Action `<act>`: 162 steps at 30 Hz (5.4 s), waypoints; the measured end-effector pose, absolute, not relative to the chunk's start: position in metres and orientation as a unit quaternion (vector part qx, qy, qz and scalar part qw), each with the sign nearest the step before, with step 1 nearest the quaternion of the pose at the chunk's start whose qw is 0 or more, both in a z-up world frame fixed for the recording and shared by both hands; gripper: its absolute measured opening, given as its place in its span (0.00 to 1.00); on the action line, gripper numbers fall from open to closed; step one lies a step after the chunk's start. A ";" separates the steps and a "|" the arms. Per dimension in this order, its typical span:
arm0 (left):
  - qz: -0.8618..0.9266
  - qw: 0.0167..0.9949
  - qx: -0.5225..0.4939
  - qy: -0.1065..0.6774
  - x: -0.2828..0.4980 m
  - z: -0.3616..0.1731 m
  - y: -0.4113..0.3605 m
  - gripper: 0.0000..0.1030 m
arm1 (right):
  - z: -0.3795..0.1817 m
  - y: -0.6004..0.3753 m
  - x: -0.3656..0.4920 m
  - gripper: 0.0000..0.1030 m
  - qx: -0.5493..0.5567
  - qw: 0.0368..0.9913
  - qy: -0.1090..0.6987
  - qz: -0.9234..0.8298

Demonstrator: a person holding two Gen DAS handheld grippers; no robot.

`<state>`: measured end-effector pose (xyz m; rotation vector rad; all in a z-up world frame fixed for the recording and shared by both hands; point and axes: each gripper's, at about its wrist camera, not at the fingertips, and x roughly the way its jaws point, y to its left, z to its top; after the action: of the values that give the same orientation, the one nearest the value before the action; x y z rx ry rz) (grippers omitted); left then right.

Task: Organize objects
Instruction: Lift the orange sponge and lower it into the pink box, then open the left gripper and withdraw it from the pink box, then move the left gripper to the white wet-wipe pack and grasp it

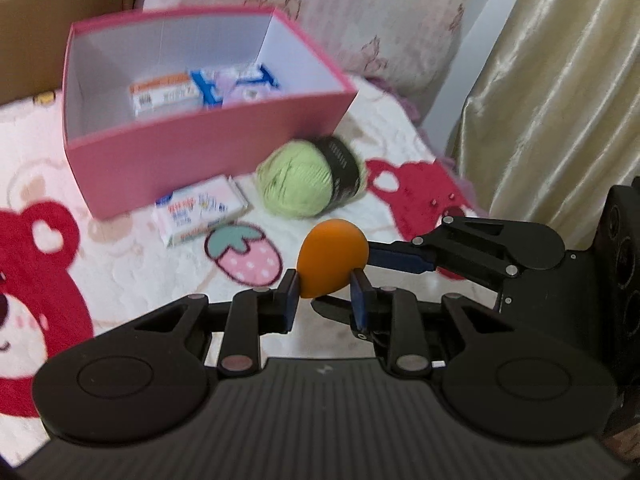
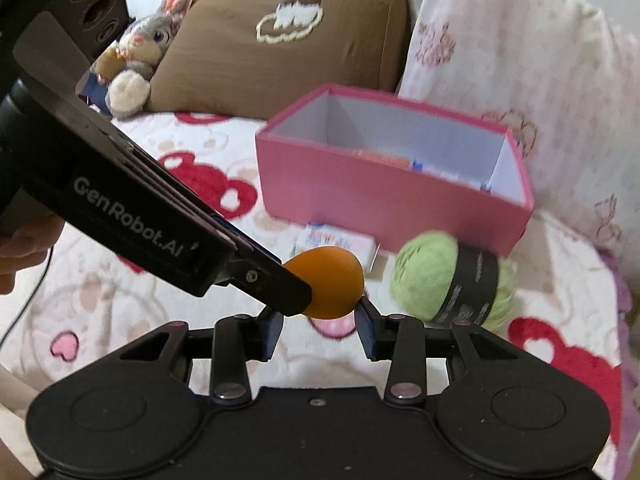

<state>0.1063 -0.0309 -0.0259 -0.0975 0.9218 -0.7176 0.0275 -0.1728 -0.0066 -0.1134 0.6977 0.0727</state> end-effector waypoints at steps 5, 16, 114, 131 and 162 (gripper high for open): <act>-0.343 0.839 -0.052 0.420 0.105 0.002 -0.026 0.26 | 0.024 -0.173 0.025 0.43 -0.057 0.942 0.330 0.034; -0.344 0.852 -0.038 0.394 0.131 0.057 -0.033 0.25 | 0.073 -0.189 0.049 0.43 -0.062 0.947 0.313 0.032; -0.186 0.856 -0.011 0.481 0.134 0.082 0.001 0.63 | 0.094 -0.205 0.066 0.75 0.036 0.938 0.335 0.074; -0.175 0.866 -0.027 0.468 0.125 0.047 0.024 0.78 | 0.071 -0.165 0.052 0.89 -0.033 0.929 0.361 0.067; -0.180 0.883 -0.120 0.416 0.171 -0.078 0.027 0.86 | -0.061 -0.183 0.114 0.89 0.061 0.935 0.348 0.021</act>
<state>0.1709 0.0271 -0.0777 -0.2504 0.8662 -0.3746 0.1144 -0.1829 -0.0605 0.1251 0.7105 0.0430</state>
